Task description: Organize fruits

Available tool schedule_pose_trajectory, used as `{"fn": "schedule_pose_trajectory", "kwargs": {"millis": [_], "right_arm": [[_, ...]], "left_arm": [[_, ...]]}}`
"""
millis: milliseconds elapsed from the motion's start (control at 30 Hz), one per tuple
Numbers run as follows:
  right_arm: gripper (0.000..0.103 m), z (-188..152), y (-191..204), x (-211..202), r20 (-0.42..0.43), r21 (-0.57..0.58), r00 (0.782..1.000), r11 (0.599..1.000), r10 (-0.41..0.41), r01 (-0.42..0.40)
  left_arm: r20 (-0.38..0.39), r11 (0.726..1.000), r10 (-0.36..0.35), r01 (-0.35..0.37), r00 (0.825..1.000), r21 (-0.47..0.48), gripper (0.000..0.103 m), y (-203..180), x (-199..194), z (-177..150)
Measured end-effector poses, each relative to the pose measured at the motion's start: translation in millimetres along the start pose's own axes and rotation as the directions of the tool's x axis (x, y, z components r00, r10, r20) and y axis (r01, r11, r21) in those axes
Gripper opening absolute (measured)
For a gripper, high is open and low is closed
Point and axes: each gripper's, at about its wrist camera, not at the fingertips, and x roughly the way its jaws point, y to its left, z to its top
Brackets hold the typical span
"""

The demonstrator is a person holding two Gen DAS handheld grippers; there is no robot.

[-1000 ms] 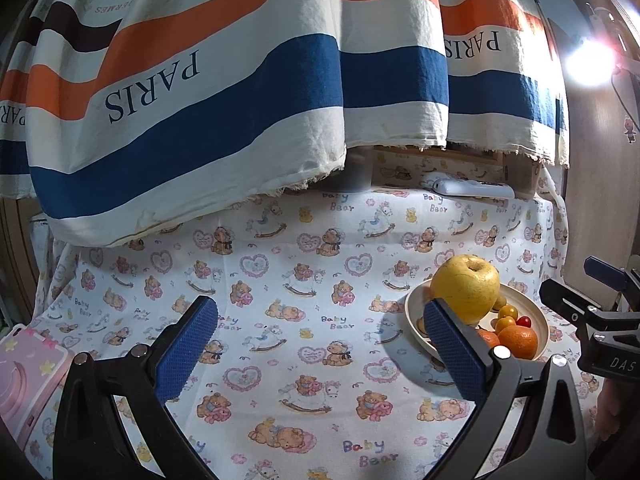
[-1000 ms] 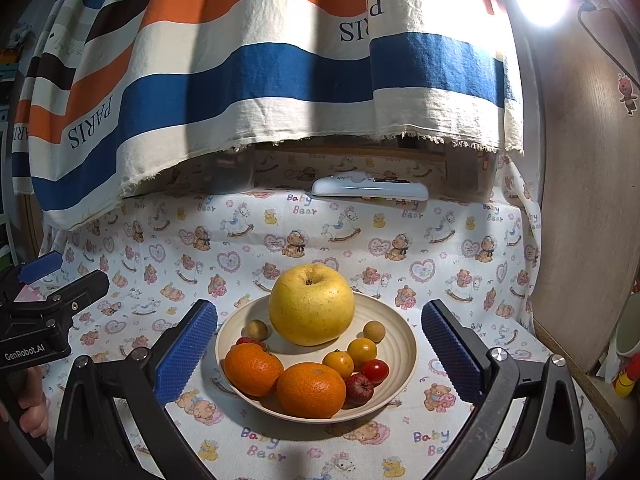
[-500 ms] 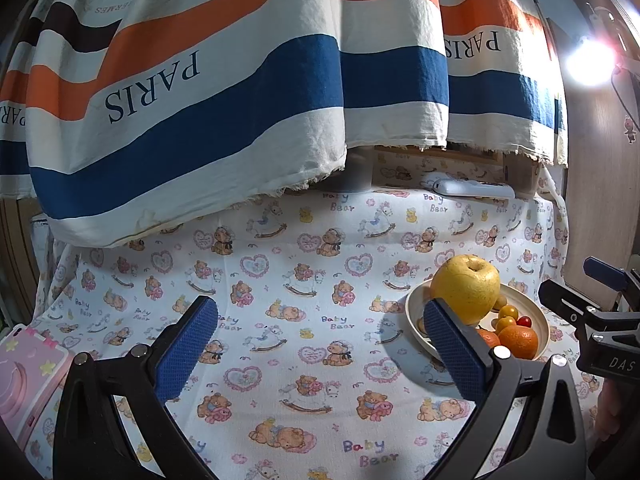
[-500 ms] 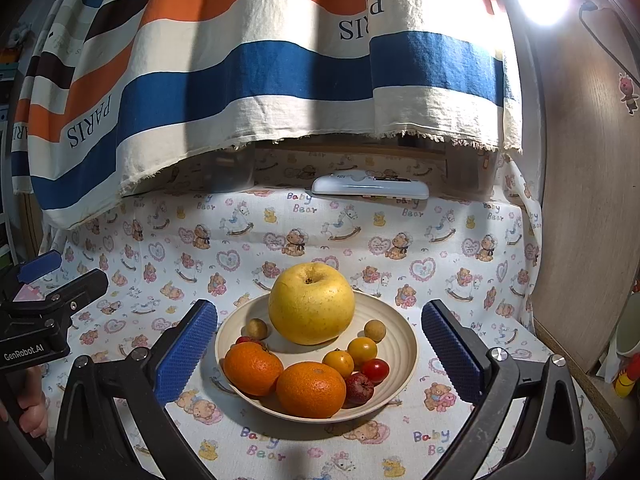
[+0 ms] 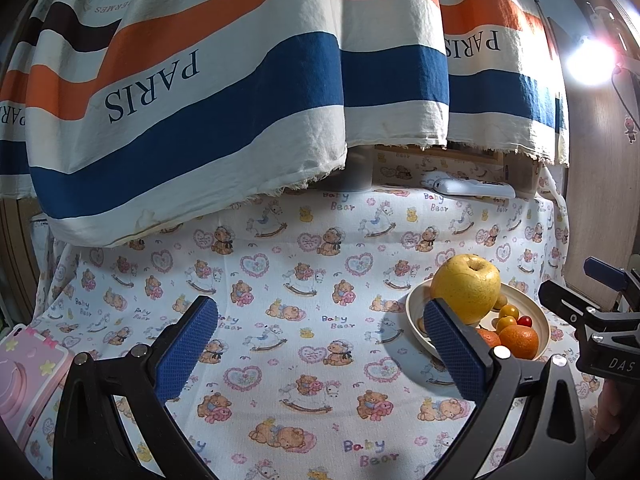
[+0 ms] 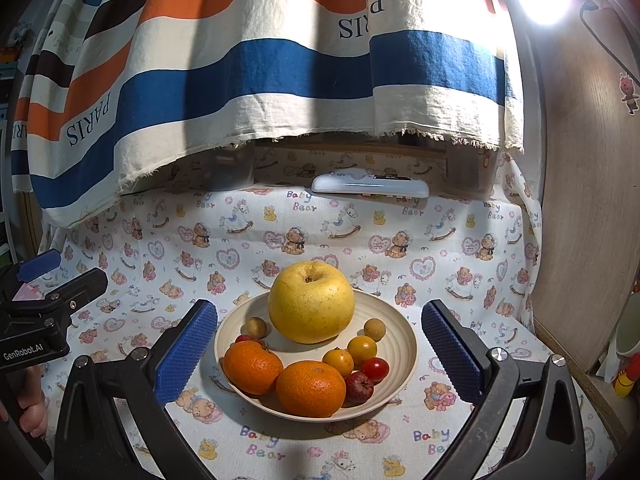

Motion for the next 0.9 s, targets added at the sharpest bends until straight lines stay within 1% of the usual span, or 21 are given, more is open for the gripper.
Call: {"fn": "schedule_pose_trajectory", "kwargs": {"millis": [900], "right_arm": [[0.103,0.0,-0.1,1.5,-0.009,0.002,1.000,1.000,0.001,-0.001]], "left_arm": [[-0.003,1.000,0.002,-0.002,1.000,0.001,0.102,0.3,0.6,0.5]]}}
